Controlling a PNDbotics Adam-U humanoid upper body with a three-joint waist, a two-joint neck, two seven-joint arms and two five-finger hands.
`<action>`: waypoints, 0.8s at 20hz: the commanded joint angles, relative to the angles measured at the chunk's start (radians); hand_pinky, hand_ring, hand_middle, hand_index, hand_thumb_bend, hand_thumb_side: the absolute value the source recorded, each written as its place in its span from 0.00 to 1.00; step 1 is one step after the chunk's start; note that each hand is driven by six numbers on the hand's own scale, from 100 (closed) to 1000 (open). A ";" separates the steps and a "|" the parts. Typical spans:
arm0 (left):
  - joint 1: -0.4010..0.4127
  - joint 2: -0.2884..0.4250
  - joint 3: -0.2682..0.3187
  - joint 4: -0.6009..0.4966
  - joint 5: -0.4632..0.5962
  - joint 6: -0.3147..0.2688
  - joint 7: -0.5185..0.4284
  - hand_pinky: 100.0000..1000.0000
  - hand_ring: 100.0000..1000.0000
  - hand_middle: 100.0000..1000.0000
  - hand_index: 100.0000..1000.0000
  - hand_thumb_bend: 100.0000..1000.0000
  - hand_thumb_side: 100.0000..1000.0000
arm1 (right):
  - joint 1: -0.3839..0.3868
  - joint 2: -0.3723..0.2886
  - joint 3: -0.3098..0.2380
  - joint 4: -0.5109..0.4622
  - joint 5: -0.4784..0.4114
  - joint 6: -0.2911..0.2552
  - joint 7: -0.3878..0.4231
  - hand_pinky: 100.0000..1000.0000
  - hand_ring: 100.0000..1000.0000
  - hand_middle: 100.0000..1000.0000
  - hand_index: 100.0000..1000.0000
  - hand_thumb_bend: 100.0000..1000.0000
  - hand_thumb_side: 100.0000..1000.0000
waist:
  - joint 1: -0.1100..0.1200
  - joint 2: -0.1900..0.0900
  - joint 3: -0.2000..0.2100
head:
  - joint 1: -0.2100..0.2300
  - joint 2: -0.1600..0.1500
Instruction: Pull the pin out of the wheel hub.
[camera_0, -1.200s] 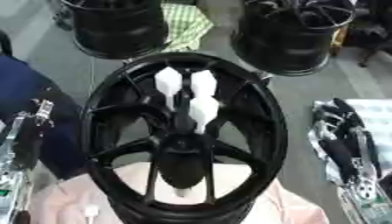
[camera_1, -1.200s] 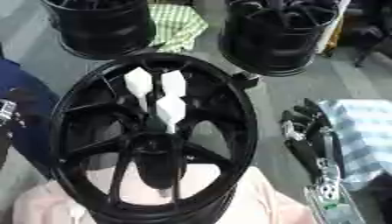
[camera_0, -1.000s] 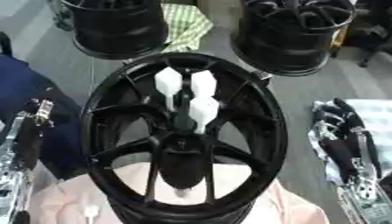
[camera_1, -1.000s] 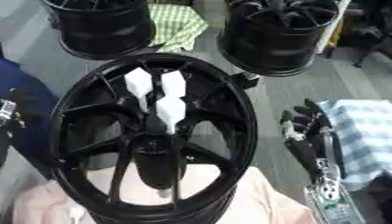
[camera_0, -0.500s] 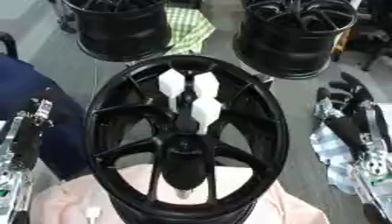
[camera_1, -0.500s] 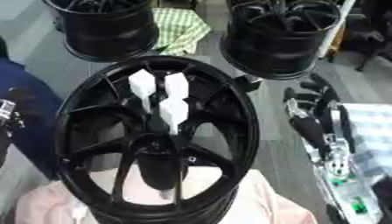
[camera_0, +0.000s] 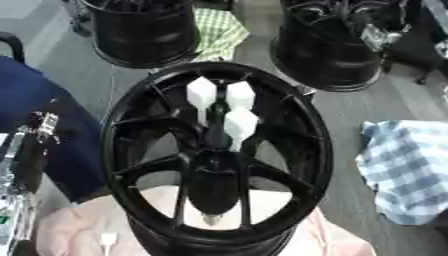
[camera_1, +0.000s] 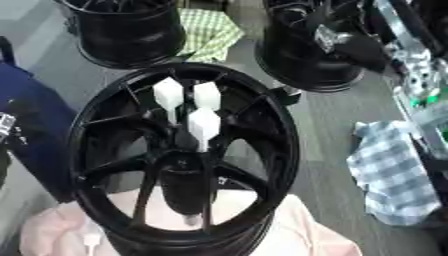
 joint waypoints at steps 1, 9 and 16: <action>-0.004 0.023 -0.004 -0.015 0.000 -0.003 -0.005 0.68 0.58 0.71 0.84 0.28 0.66 | -0.095 -0.038 0.037 0.052 0.005 0.006 0.143 0.63 0.62 0.77 0.94 0.34 0.33 | 0.001 -0.018 0.003 | -0.005 0.000; 0.002 0.029 -0.006 -0.013 -0.004 -0.002 -0.008 0.68 0.58 0.71 0.84 0.28 0.66 | -0.263 0.033 0.148 0.203 0.015 -0.002 0.474 0.64 0.64 0.80 0.95 0.39 0.32 | -0.008 -0.023 0.006 | -0.008 -0.005; 0.004 0.031 -0.007 -0.012 -0.005 -0.002 -0.010 0.68 0.58 0.71 0.84 0.29 0.66 | -0.332 0.126 0.188 0.308 0.085 -0.033 0.611 0.67 0.67 0.81 0.95 0.44 0.31 | -0.009 -0.024 0.009 | -0.012 -0.006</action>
